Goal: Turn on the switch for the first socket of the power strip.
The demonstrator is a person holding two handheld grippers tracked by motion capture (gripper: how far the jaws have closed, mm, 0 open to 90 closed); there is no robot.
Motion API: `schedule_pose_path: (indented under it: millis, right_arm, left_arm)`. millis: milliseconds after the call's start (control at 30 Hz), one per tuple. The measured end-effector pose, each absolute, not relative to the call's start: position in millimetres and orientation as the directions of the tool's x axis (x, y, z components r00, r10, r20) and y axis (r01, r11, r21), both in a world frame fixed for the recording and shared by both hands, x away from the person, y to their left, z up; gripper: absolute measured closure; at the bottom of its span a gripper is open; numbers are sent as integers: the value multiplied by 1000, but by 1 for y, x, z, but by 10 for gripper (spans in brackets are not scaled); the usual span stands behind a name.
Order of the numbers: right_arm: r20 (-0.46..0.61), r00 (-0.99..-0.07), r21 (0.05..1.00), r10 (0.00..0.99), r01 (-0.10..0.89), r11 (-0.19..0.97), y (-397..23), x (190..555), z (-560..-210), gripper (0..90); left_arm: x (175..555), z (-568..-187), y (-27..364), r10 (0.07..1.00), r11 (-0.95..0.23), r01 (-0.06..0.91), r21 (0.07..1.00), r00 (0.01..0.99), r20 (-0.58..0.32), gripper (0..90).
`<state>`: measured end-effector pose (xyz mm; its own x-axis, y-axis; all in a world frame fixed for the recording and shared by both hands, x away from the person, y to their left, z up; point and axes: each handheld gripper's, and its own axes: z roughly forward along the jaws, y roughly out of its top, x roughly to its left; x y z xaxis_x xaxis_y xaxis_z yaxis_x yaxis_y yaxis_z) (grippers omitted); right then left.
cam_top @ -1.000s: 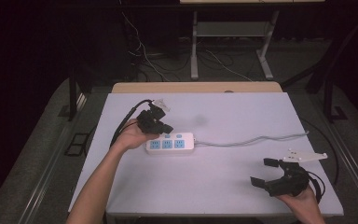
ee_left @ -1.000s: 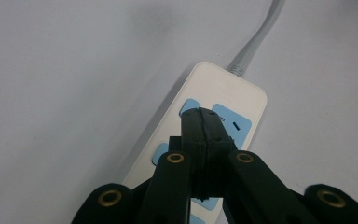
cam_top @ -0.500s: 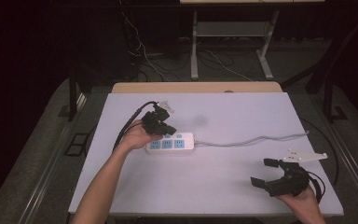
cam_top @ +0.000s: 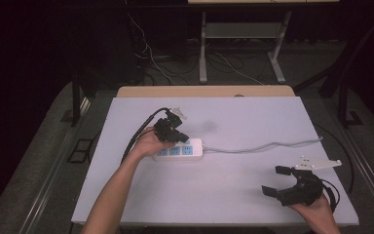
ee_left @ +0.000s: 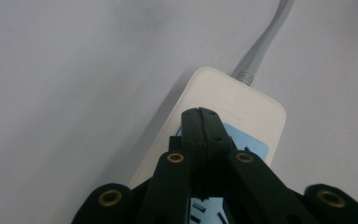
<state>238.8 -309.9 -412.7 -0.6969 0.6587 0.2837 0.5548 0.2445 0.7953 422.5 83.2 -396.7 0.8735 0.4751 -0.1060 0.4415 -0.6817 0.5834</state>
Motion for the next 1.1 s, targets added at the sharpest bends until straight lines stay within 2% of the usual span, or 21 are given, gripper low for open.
schedule_pose_path:
  millis: [767, 967, 1100]
  right_arm:
    - [282, -697, 800, 659, 550, 240, -311, 238, -411, 3]
    - [284, -691, 801, 664, 552, 232, -314, 237, -410, 3]
    - [283, -692, 805, 665, 548, 228, -315, 237, -410, 3]
  left_arm:
    - [428, -411, 82, 509, -621, 489, 613, 846, -158, 894]
    - [429, -416, 88, 541, -554, 546, 628, 810, -226, 897]
    - [430, -417, 88, 546, -552, 555, 622, 805, -233, 897]
